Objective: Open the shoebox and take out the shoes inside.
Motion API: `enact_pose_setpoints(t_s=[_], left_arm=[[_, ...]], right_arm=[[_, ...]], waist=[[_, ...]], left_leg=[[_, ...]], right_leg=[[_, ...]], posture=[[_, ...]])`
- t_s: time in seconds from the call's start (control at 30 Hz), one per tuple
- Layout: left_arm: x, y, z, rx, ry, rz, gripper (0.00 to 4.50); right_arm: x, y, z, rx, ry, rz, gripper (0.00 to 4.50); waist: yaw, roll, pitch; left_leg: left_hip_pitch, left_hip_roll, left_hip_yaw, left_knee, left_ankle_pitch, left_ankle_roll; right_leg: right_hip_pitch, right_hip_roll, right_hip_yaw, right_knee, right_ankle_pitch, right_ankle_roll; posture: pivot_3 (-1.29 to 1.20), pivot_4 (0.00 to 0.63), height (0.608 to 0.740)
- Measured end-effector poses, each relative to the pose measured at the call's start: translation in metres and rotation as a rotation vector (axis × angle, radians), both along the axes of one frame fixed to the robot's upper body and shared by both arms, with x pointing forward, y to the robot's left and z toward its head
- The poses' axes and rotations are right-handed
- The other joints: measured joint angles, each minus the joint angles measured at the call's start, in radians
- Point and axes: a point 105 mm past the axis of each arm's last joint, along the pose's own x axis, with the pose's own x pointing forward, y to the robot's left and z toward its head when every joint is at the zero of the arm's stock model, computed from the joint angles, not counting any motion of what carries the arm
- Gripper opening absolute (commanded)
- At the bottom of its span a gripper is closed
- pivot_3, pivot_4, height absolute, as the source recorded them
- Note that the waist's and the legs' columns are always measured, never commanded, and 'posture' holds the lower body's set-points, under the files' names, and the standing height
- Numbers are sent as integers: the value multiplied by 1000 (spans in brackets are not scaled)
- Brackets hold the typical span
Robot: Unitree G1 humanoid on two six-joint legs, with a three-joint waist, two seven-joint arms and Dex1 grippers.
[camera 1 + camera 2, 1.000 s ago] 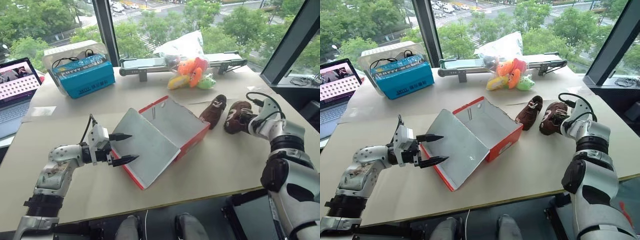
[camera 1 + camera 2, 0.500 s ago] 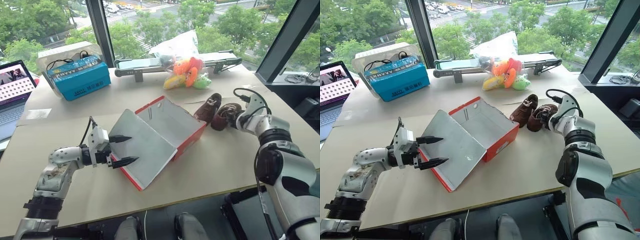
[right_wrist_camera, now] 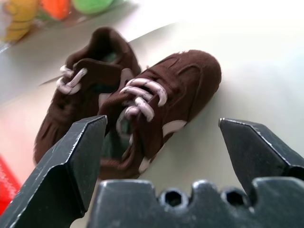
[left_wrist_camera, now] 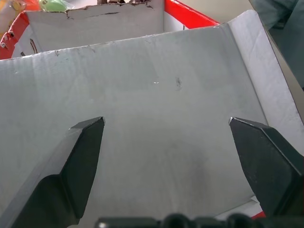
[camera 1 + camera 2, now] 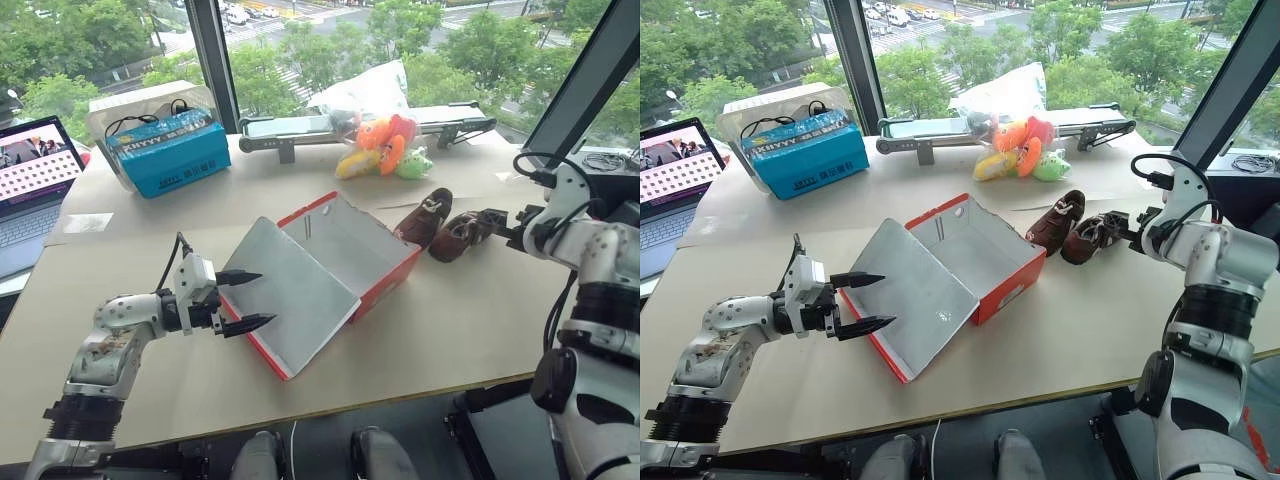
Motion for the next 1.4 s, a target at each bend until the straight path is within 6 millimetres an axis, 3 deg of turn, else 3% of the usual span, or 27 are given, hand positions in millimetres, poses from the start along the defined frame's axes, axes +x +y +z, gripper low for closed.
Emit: enact_pose_setpoints(t_s=[0.1,0.27,0.33,0.53,0.63,0.73,0.9,1.13,1.4], left_arm=[[5,6,3,-23,-13,66,4500],[33,34,18,-217,-73,422,4500],[35,44,18,-285,-73,541,4500],[31,92,-10,-343,0,958,4500],[32,124,-35,-264,25,1199,4500],[30,140,-53,-201,29,1309,4500],[37,140,-55,-208,-13,1337,4500],[46,125,-55,-251,-14,1292,4500],[48,113,-55,-292,-16,1260,4500]], right_arm=[[-18,-1,-8,-171,-9,55,4475],[-51,59,-50,-257,-79,387,4475],[-54,65,-58,-293,-105,410,4475],[-45,47,-61,-393,-194,271,4475],[-42,25,-77,-438,-135,136,4475],[-45,2,-89,-496,-74,17,4475],[-53,-28,-90,-506,-67,-147,4475],[-51,-15,-90,-508,-133,-89,4475],[-50,-15,-90,-508,-137,-84,4475]], waist=[[9,0,0],[17,-1,0],[17,-2,0],[23,-8,0],[29,-9,0],[32,-9,0],[36,-9,0],[30,-9,0],[33,-9,-1]], left_leg=[[0,0,0,0,0,0],[1,0,-2,-1,1,2],[1,-1,-1,0,0,1],[1,-2,-2,2,-3,-5],[1,-4,-1,2,-3,-5],[-1,-4,-1,2,-3,-5],[0,-4,-1,2,-3,-5],[1,-4,-1,2,-3,-5],[1,-4,-1,2,-3,-5]], right_leg=[[0,0,0,-1,-3,-4],[0,1,1,-1,0,2],[0,1,3,-1,1,3],[2,1,3,-2,-1,-1],[2,0,4,-2,-1,-1],[1,-1,4,-3,-1,-1],[2,0,4,-3,-1,-1],[2,0,4,-3,-1,-1],[3,-1,4,-3,-1,0]], posture=[[0,150,740],[0,150,740],[0,150,740],[0,150,740],[0,150,740],[0,150,740],[0,150,740],[0,150,740],[0,150,740]])
